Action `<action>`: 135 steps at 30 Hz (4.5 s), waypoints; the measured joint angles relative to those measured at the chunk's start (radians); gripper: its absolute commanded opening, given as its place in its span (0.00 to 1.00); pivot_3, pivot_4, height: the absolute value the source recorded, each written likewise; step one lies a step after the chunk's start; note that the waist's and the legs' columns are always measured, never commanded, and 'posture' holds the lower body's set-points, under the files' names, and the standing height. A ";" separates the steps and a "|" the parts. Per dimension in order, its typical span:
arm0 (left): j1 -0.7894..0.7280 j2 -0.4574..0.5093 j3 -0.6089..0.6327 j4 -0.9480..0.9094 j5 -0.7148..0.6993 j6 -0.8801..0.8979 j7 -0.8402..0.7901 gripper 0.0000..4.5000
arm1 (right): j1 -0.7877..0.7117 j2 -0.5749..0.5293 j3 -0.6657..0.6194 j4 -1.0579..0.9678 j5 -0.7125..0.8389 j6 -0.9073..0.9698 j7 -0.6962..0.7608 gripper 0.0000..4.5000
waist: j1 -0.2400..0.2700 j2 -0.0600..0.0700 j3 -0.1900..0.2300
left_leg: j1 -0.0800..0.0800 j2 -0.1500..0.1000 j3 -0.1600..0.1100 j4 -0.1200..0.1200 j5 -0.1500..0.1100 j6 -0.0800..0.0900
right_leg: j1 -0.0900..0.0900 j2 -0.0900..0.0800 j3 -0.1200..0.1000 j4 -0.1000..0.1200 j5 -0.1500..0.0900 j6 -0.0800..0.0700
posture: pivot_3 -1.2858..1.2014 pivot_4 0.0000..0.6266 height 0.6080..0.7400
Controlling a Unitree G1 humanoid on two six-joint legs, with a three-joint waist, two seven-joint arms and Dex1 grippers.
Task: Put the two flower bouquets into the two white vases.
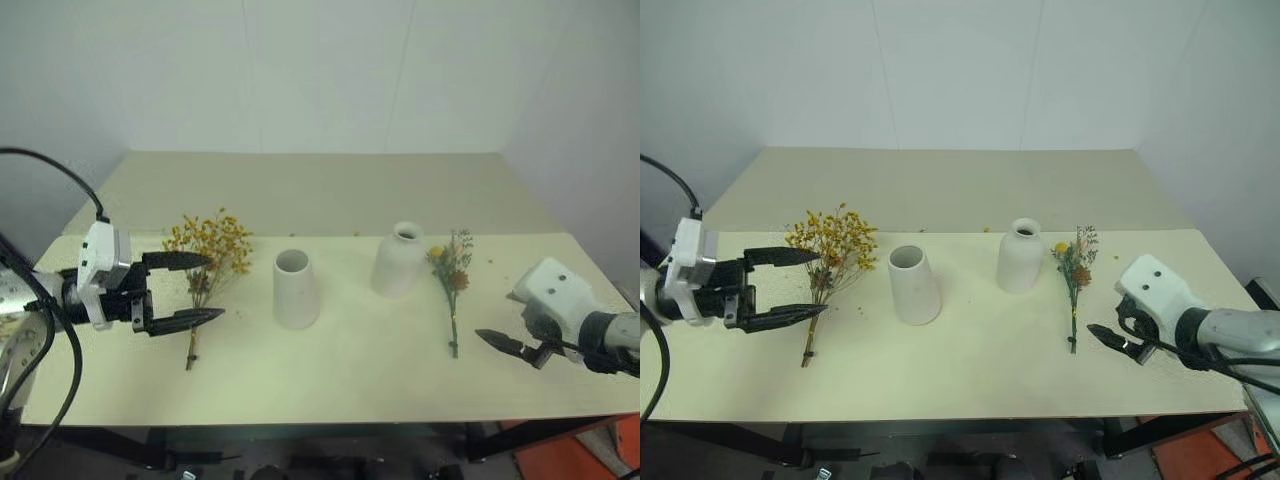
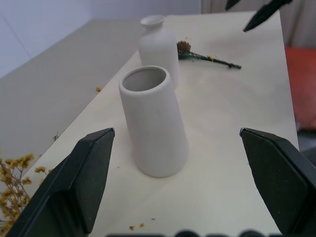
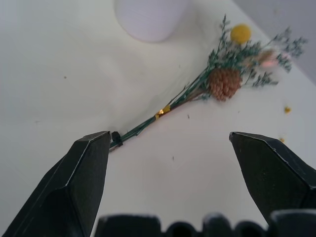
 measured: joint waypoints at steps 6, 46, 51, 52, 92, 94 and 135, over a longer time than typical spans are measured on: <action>-0.182 0.017 -0.123 -0.003 0.003 0.063 -0.031 0.99 | -0.250 0.173 0.081 0.169 -0.005 0.167 -0.161 1.00 | -0.004 0.000 0.000 | 0.000 0.000 0.000 0.001 0.000 0.000 | 0.000 0.000 0.000 0.000 0.000 0.001 | 0.52 0.24 1.00; -0.227 -0.060 -0.335 -0.101 0.110 0.104 0.020 1.00 | -0.548 0.431 0.236 0.672 -0.074 0.212 -0.322 0.02 | -0.028 0.001 0.001 | -0.003 -0.001 -0.001 0.000 -0.002 0.003 | -0.002 0.000 0.000 0.001 0.004 -0.007 | 0.52 0.24 1.00; -0.210 -0.060 -0.334 -0.102 0.111 0.101 0.029 1.00 | -0.541 0.446 0.150 0.639 -0.141 0.166 -0.459 0.02 | -0.028 0.001 0.001 | -0.003 -0.001 -0.001 0.000 -0.002 0.003 | -0.003 0.000 0.000 0.001 0.004 -0.007 | 0.52 0.24 1.00; -0.210 -0.060 -0.334 -0.102 0.111 0.100 0.030 1.00 | -0.541 0.448 0.136 0.628 -0.156 0.139 -0.489 0.02 | -0.028 0.001 0.001 | -0.003 -0.001 -0.001 0.000 -0.002 0.003 | -0.003 0.000 0.000 0.001 0.004 -0.007 | 0.52 0.24 1.00; -0.202 -0.120 -0.201 -0.108 -0.013 0.289 0.203 1.00 | -0.629 1.003 0.062 0.582 -0.059 -0.877 -0.642 0.02 | -0.033 0.005 0.003 | -0.001 -0.001 -0.001 -0.001 -0.002 0.003 | -0.004 0.001 0.001 0.003 0.005 -0.008 | 0.52 0.24 1.00; -0.207 -0.126 -0.202 -0.108 -0.013 0.306 0.219 1.00 | -0.628 1.019 0.064 0.590 -0.059 -0.885 -0.635 0.02 | -0.033 0.005 0.003 | -0.001 -0.001 -0.001 -0.001 -0.002 0.003 | -0.004 0.001 0.001 0.003 0.005 -0.008 | 0.52 0.24 1.00; -0.200 -0.143 -0.214 -0.142 -0.018 0.341 0.268 1.00 | -0.508 1.027 0.135 0.723 -0.140 -1.115 -0.551 0.72 | -0.032 0.005 0.003 | 0.000 -0.001 -0.002 -0.003 -0.001 0.003 | -0.004 0.001 0.001 0.003 0.005 -0.008 | 0.52 0.24 1.00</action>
